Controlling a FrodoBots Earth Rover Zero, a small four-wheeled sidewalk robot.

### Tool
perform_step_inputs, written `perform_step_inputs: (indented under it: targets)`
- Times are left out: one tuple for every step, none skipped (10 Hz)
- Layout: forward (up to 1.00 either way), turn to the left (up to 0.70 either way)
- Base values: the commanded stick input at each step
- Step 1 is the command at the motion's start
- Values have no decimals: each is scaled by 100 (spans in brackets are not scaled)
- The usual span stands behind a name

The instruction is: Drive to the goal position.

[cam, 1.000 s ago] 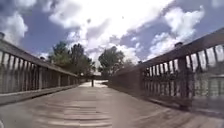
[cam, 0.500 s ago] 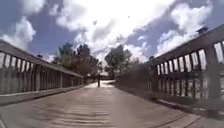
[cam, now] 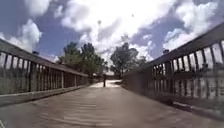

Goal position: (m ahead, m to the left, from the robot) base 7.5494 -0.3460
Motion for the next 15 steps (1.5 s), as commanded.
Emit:
perform_step_inputs:
  targets:
    - [100,0]
    - [100,0]
    - [100,0]
    - [100,0]
    - [100,14]
    - [100,36]
    - [100,40]
    - [100,40]
    - [100,40]
    - [100,40]
    - [100,40]
    - [100,18]
    - [100,0]
    - [100,0]
    - [100,0]
